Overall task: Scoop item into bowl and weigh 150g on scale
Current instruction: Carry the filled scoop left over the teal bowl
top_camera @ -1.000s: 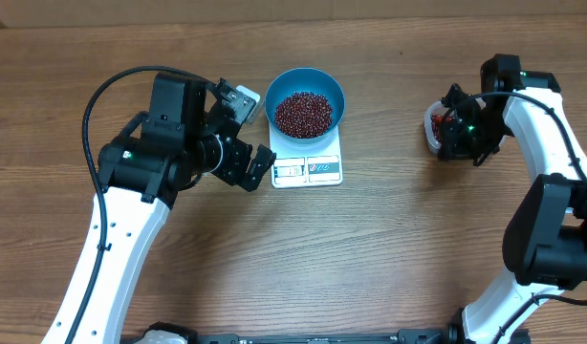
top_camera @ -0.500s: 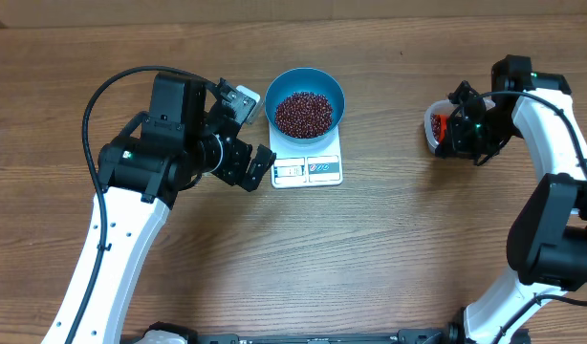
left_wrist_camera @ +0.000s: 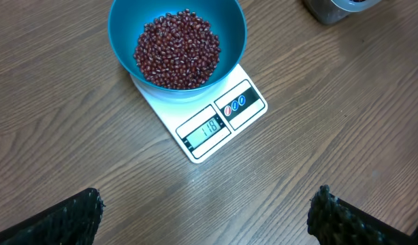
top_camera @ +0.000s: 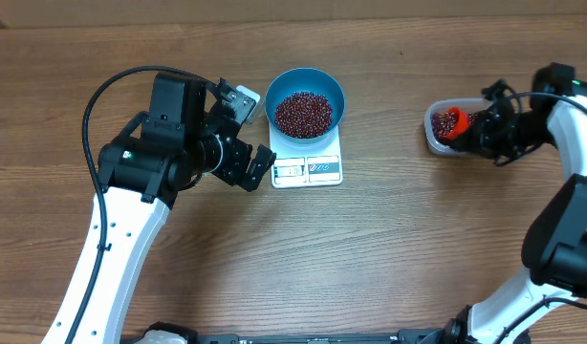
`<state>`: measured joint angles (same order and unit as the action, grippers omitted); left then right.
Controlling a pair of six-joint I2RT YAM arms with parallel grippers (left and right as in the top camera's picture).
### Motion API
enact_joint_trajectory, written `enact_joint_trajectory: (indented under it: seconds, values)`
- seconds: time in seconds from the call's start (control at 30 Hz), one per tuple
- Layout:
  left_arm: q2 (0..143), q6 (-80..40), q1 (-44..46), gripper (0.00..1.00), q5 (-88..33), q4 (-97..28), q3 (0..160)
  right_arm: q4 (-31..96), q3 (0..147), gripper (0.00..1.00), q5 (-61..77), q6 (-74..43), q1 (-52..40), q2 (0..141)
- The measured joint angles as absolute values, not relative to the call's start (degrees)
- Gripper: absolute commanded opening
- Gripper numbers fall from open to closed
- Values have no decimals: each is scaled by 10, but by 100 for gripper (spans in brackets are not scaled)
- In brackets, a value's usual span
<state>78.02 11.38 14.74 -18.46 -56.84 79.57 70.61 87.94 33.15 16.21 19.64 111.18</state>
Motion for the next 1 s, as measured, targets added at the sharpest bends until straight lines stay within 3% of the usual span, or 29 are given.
enact_joint_trajectory:
  seconds: [0.77, 1.0]
  values:
    - [780, 114, 147, 100, -185, -568, 796, 778, 879, 4, 555, 284, 300, 1112]
    - [780, 114, 147, 100, -185, -568, 796, 801, 879, 4, 629, 315, 291, 1112]
